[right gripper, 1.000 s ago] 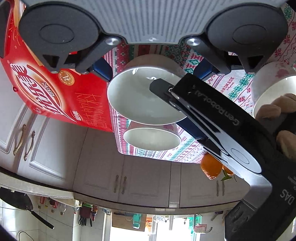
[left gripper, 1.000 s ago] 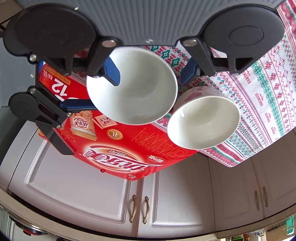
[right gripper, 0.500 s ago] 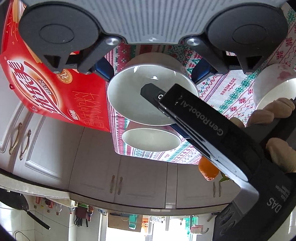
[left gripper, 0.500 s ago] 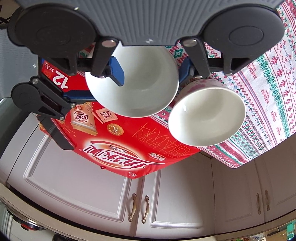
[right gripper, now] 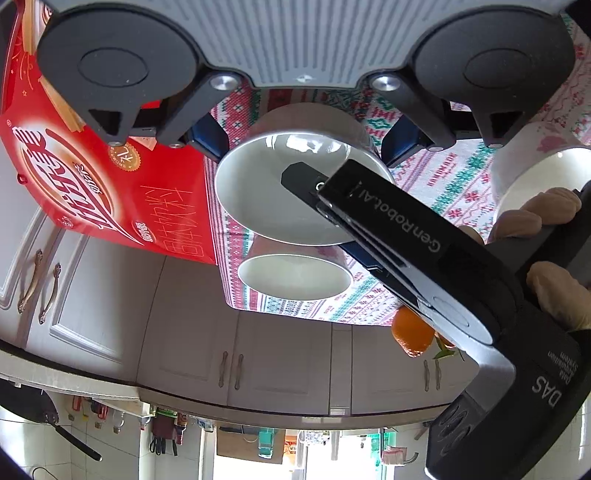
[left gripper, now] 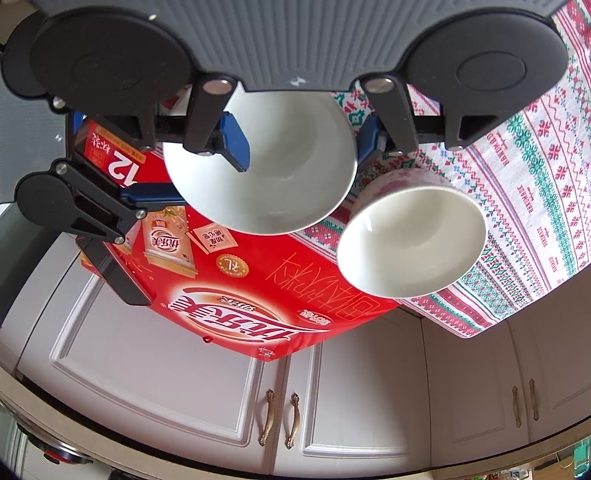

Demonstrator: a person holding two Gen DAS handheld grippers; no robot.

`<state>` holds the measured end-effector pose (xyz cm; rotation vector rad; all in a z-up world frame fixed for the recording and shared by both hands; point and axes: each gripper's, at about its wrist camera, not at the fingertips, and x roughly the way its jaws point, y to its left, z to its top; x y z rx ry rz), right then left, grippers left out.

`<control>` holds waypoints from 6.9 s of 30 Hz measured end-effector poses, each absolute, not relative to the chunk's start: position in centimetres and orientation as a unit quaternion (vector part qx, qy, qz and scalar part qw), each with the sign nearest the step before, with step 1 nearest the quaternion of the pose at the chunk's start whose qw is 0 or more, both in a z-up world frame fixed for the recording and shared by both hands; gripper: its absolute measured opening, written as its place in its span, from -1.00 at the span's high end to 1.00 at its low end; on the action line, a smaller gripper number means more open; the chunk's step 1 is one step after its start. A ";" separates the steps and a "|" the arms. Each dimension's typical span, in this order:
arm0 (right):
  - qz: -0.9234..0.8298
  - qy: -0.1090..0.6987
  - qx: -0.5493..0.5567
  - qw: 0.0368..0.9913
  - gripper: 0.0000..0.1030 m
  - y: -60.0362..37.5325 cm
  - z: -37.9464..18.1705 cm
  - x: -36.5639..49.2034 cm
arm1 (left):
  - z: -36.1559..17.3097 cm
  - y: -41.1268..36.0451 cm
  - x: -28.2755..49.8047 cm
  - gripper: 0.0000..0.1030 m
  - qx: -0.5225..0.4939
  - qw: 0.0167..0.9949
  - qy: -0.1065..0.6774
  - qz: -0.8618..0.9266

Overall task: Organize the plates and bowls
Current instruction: 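Carry the held bowl with the left gripper over the placed white bowl, then lower the bowl into the placed bowl and open the left gripper, then move the left gripper to the pink-decal bowl and close on its rim, then carry the pink-decal bowl with the left gripper over the nested white bowls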

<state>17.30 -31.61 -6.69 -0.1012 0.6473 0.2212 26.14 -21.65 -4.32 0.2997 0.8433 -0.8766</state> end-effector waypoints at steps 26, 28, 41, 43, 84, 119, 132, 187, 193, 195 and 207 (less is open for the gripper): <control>0.183 0.292 -0.065 0.936 -0.79 -26.6 -1.5 10.4 | 0.9 -13.9 17.2 -0.14 0.118 0.848 0.354 -0.377; 0.192 0.288 -0.068 0.936 -0.79 -26.1 -1.1 10.2 | 1.3 -13.1 16.7 -0.14 0.112 0.853 0.349 -0.371; 0.254 0.281 -0.080 0.922 -0.79 -21.9 -0.5 10.4 | 1.8 -7.8 15.8 -0.15 0.082 0.879 0.345 -0.318; 0.263 0.283 -0.080 0.919 -0.79 -21.3 -0.5 10.7 | 1.6 -7.1 15.9 -0.15 0.075 0.882 0.347 -0.310; 0.288 0.326 -0.076 0.897 -0.81 -19.2 -3.3 13.3 | -1.8 -4.7 17.4 -0.19 0.034 0.879 0.372 -0.296; 0.142 0.307 -0.049 0.940 -1.00 -28.7 -2.5 16.4 | 1.2 -12.0 25.3 -0.54 0.154 0.860 0.351 -0.338; 0.143 0.329 -0.077 0.930 -0.99 -29.9 -5.1 23.3 | -2.1 -17.4 33.5 -0.46 0.168 0.831 0.385 -0.364; 0.177 0.315 -0.071 0.930 -0.69 -28.7 -2.8 23.7 | -0.1 -16.5 31.2 -0.12 0.146 0.833 0.388 -0.367; 0.187 0.310 -0.077 0.929 -0.69 -27.7 -1.8 21.3 | 0.9 -15.3 28.4 -0.12 0.141 0.841 0.379 -0.359; 0.190 0.309 -0.078 0.929 -0.69 -27.5 -1.4 20.4 | 1.3 -14.8 27.6 -0.12 0.135 0.844 0.376 -0.359; 0.209 0.296 -0.092 0.927 -0.69 -25.7 0.3 16.2 | 2.5 -12.5 23.0 -0.12 0.127 0.858 0.361 -0.343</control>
